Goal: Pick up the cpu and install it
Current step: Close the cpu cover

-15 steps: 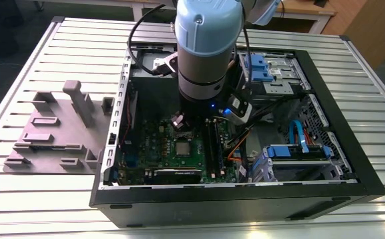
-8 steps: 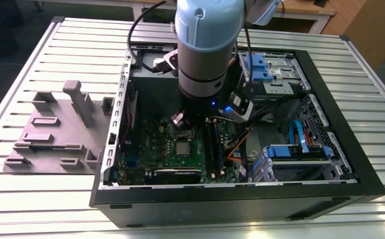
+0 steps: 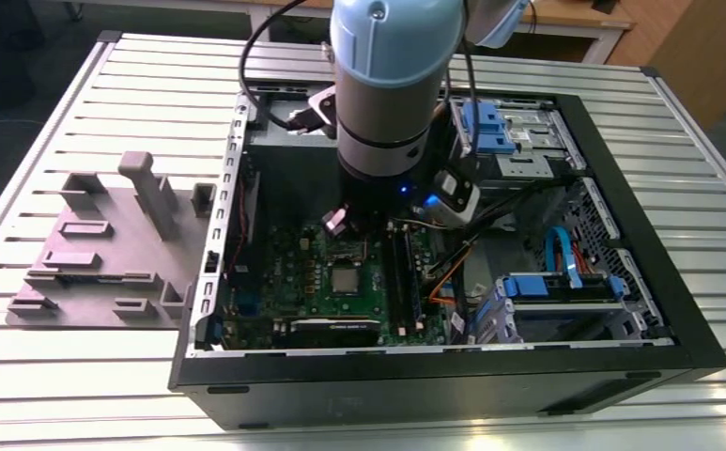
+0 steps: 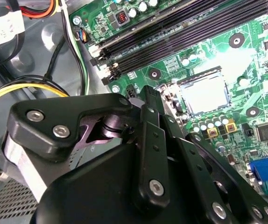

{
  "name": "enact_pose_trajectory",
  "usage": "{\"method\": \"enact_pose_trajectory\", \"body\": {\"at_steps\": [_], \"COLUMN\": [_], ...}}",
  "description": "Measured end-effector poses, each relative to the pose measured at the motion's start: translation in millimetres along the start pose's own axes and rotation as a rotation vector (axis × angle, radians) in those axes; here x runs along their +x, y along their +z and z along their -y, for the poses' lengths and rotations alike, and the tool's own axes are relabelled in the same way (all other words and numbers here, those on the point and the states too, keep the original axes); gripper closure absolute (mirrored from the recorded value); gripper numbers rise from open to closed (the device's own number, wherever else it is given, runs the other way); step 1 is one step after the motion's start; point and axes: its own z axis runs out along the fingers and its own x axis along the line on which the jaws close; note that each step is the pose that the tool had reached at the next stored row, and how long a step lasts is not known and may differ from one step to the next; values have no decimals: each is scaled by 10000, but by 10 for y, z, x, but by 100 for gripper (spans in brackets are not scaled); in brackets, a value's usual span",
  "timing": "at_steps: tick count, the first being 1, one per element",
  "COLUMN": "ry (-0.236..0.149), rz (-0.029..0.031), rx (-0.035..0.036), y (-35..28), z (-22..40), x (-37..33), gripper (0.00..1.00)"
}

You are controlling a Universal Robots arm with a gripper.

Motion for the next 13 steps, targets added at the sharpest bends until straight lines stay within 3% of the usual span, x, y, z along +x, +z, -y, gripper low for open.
{"method": "enact_pose_trajectory", "body": {"at_steps": [13], "ry": [-4], "rz": [23], "rx": [15], "y": [-109], "z": [-10], "x": [-9], "gripper": [90]}}
